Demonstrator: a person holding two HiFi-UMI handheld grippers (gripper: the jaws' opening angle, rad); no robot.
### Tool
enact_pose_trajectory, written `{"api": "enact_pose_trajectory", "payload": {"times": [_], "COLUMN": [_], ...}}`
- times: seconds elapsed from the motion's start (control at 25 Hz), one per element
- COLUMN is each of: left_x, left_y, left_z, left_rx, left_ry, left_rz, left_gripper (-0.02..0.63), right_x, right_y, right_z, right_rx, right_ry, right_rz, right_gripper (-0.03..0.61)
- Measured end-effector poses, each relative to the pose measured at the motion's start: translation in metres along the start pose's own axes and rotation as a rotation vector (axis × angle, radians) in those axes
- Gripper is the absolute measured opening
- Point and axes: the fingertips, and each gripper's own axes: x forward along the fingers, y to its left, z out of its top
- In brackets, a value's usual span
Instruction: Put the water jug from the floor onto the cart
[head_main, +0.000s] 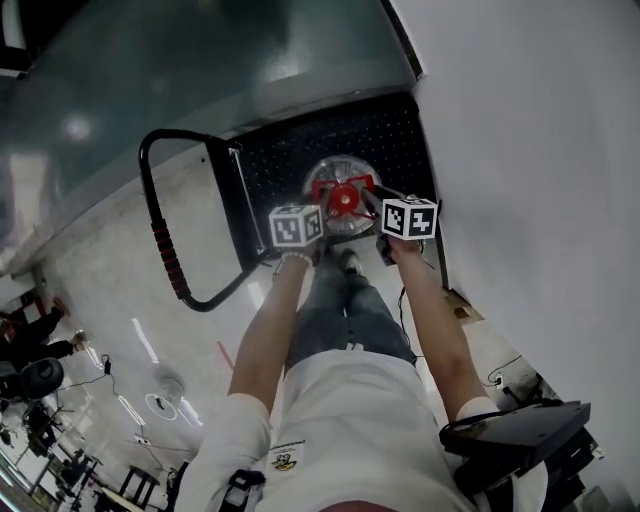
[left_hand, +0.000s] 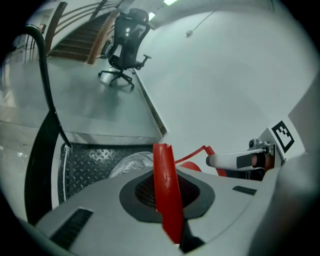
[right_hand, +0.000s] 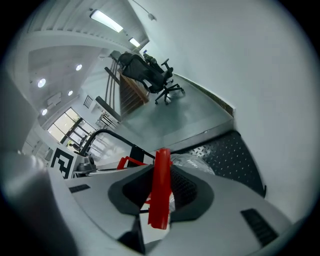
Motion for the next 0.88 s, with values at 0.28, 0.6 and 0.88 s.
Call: {"api": "enact_pose_trajectory", "payload": {"times": [0.28, 0.6, 0.88], "left_x": [0.034, 0.049, 0.048], "left_y": [0.031, 0.049, 0.044], "left_z": [0.001, 0.017, 0.015], "left_rx": [0.000, -0.005, 0.009], "left_ry": [0.059, 0.095, 0.104], "left_rz": [-0.002, -0.027, -0.025], "left_gripper": [0.028, 0.028, 0.056], "right_x": [0.040, 0.054, 0.045], "right_y": [-0.022, -0.043, -0.062], "right_z": [0.001, 0.024, 0.025], "right_rx": [0.048, 0.104, 0.096], "right_ry": [0.023, -0.026, -0.014], "right_rz": [-0.038, -0.076, -0.173], "right_gripper": [0.097, 0.098, 0.106]}}
